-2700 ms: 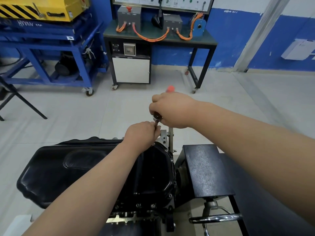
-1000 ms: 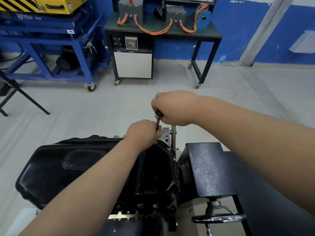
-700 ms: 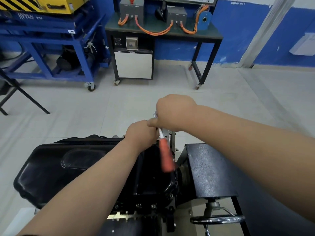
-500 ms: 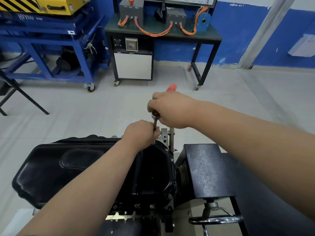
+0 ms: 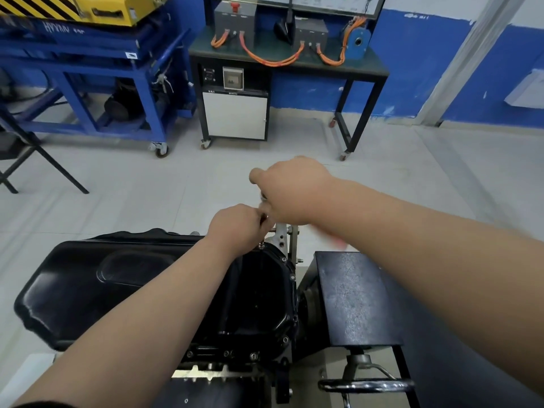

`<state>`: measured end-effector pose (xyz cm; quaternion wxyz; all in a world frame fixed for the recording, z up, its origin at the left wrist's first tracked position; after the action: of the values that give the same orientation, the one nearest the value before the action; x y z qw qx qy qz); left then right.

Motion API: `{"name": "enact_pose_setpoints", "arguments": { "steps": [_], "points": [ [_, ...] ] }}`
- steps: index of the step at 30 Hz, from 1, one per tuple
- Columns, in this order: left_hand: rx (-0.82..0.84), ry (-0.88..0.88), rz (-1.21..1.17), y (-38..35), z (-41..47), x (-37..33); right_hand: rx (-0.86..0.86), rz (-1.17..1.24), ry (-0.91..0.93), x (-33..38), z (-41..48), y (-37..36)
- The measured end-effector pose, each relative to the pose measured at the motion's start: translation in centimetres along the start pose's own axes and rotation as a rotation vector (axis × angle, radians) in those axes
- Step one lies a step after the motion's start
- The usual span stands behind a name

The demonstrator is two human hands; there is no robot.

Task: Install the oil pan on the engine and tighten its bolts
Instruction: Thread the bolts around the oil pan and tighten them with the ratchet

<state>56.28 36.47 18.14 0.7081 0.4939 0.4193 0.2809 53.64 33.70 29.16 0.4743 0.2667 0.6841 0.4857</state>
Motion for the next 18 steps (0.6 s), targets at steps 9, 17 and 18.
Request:
{"name": "enact_pose_setpoints", "arguments": {
  "steps": [9, 17, 18],
  "points": [
    [0.047, 0.018, 0.033, -0.3, 0.2, 0.3, -0.038, 0.071, 0.178, 0.2, 0.5, 0.3],
    [-0.012, -0.004, 0.035, 0.3, 0.0, 0.0, -0.029, 0.137, 0.026, 0.4, 1.3, -0.5],
    [-0.010, 0.022, 0.034, 0.3, 0.0, 0.2, -0.040, 0.111, 0.096, 0.6, 1.2, -0.2]
  ]
}}
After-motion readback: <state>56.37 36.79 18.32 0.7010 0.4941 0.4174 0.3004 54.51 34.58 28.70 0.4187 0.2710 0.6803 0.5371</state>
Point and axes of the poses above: each hand's wrist, its own z-axis towards the middle knuckle, its own y-axis out of the back of the hand, x = y × z, the point moved 10 cm from there along z, towards the middle knuckle, and after that the axes turned 7 degrees about -z, right-handed, at the moved point
